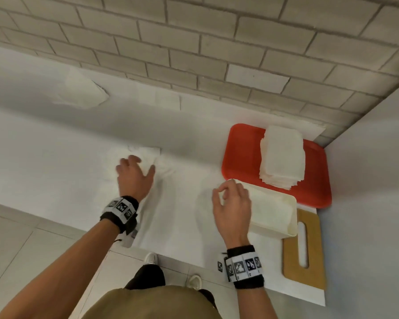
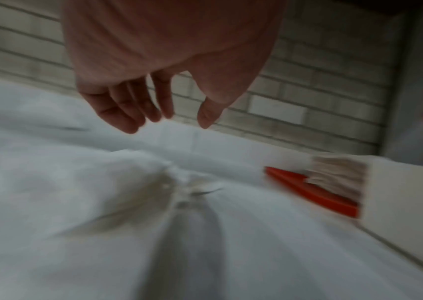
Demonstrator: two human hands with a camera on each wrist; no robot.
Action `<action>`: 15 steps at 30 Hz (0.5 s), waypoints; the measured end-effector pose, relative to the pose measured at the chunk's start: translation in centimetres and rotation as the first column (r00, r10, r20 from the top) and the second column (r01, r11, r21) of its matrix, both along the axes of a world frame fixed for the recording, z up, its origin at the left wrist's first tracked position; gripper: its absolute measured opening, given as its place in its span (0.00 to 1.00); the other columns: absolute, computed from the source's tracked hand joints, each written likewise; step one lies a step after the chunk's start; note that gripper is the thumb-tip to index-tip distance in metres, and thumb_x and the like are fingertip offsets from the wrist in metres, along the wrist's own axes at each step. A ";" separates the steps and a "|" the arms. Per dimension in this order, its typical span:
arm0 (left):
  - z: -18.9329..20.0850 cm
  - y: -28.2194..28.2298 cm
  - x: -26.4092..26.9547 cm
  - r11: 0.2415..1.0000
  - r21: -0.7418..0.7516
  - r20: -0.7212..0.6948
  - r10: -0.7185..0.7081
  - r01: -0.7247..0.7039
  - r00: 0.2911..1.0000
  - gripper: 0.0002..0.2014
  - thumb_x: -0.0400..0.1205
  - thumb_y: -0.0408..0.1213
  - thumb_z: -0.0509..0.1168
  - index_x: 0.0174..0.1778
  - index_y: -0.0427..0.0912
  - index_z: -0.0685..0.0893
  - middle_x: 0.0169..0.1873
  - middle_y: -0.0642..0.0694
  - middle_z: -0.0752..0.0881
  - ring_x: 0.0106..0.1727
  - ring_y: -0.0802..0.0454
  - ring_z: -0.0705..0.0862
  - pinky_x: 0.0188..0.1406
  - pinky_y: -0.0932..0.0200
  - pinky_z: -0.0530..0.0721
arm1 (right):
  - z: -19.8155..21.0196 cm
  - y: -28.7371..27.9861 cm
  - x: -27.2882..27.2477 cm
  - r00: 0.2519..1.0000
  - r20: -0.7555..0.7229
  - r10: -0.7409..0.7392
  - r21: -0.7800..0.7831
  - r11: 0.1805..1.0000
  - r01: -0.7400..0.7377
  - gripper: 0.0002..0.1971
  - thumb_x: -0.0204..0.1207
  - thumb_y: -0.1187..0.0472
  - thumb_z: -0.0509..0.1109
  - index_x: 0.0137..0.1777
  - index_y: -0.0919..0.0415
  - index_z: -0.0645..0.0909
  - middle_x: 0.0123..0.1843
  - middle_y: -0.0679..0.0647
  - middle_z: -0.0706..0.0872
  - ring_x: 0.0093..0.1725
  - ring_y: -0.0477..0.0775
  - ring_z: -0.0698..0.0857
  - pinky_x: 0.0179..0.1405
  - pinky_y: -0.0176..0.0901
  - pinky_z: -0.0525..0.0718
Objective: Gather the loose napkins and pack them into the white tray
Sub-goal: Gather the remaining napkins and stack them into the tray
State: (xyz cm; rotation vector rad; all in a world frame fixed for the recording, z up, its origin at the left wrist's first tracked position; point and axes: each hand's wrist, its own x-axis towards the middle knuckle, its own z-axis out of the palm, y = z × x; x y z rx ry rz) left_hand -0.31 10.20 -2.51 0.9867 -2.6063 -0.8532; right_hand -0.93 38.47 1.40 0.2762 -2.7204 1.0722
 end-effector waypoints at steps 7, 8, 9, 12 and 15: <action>-4.2 -8.7 2.5 0.993 0.111 0.226 0.013 -0.039 0.974 0.61 0.65 0.60 0.89 0.85 0.33 0.66 0.74 0.30 0.72 0.74 0.27 0.72 0.72 0.30 0.77 | -2.5 -16.8 -2.9 0.872 0.353 0.340 -0.221 0.936 -0.275 0.11 0.84 0.50 0.77 0.60 0.48 0.78 0.53 0.44 0.86 0.52 0.49 0.87 0.56 0.54 0.89; -4.5 -8.6 2.6 0.993 0.117 0.195 -0.002 -0.022 0.981 0.62 0.63 0.61 0.89 0.85 0.34 0.66 0.73 0.31 0.73 0.73 0.27 0.73 0.72 0.31 0.78 | -3.0 -18.8 -3.7 0.849 0.393 0.352 -0.239 0.931 -0.276 0.14 0.84 0.49 0.77 0.63 0.50 0.78 0.57 0.47 0.86 0.55 0.51 0.88 0.60 0.56 0.89; -4.8 -8.8 2.8 0.992 0.126 0.171 -0.016 -0.006 0.985 0.63 0.62 0.62 0.89 0.85 0.34 0.66 0.72 0.33 0.74 0.72 0.29 0.74 0.71 0.32 0.79 | -3.8 -20.8 -4.5 0.829 0.431 0.358 -0.235 0.931 -0.280 0.18 0.84 0.47 0.78 0.67 0.51 0.77 0.63 0.49 0.86 0.61 0.54 0.87 0.65 0.56 0.88; -5.8 -9.6 3.2 0.988 0.140 0.144 -0.088 0.068 0.986 0.64 0.61 0.65 0.87 0.86 0.37 0.65 0.70 0.37 0.76 0.68 0.35 0.77 0.68 0.36 0.82 | -6.1 -25.2 -5.9 0.758 0.568 0.322 -0.125 0.943 -0.307 0.34 0.80 0.41 0.80 0.80 0.52 0.71 0.77 0.53 0.82 0.78 0.59 0.77 0.76 0.58 0.79; -6.0 -11.2 3.4 0.971 0.195 0.114 -0.161 0.137 0.980 0.61 0.64 0.60 0.88 0.87 0.42 0.64 0.71 0.40 0.72 0.69 0.41 0.74 0.71 0.41 0.79 | -8.5 -26.7 -6.2 0.764 0.600 0.238 -0.074 0.967 -0.243 0.28 0.77 0.44 0.81 0.74 0.50 0.78 0.65 0.50 0.86 0.73 0.64 0.81 0.74 0.61 0.80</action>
